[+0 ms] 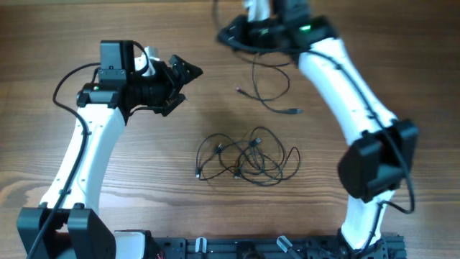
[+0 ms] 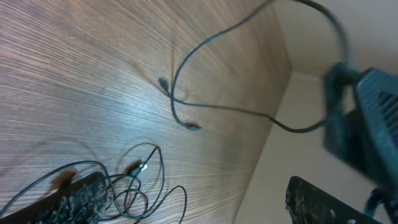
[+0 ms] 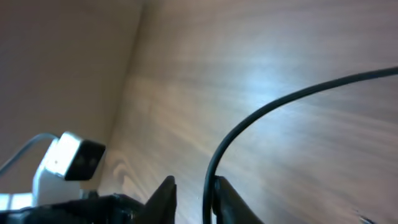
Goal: Untangle cables
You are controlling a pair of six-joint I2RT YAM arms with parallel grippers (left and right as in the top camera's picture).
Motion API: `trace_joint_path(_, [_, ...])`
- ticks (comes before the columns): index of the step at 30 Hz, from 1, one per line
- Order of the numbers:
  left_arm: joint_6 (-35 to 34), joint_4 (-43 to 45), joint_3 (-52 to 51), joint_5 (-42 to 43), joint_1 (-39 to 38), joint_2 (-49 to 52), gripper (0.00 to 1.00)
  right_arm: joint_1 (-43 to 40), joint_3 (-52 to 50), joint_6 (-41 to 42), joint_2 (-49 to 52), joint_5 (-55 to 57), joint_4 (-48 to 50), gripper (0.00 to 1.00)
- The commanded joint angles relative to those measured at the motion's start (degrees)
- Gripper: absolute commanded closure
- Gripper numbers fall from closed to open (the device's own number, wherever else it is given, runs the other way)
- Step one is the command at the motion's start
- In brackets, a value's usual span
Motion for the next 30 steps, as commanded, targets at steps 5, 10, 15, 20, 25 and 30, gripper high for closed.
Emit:
trace_joint_path(5, [0.11,-4.02,0.07,-3.04,0.85,-0.11,0.04,-0.22,1.81,0.76,-2.21,-0.7,1.49,0.01])
trace_joint_path(10, [0.11,-4.61,0.07,-5.95,0.85,-0.11,0.02,-6.86,4.52,2.43,-4.42,-0.72,-3.89,0.01])
trace_joint_path(15, [-0.02,-5.01,0.07,-17.77,0.81,-0.09,0.04,-14.99,4.52,2.89,-6.1,-0.79,-13.22,0.01])
trace_joint_path(20, [-3.32,-0.72,0.07,-22.62,0.79,0.72,0.04,-18.8,3.91,-3.78,-6.08,-0.57,-23.87,0.0])
trace_joint_path(25, [-1.99,0.7,2.99,-21.18,0.81,0.94,0.05,-17.84,3.82,-8.46,-6.08,1.2,-27.65,0.0])
trace_joint_path(30, [4.59,-6.34,15.26,-26.75,0.68,2.29,0.01,-16.59,3.82,-8.57,-6.08,1.2,-27.76,0.0])
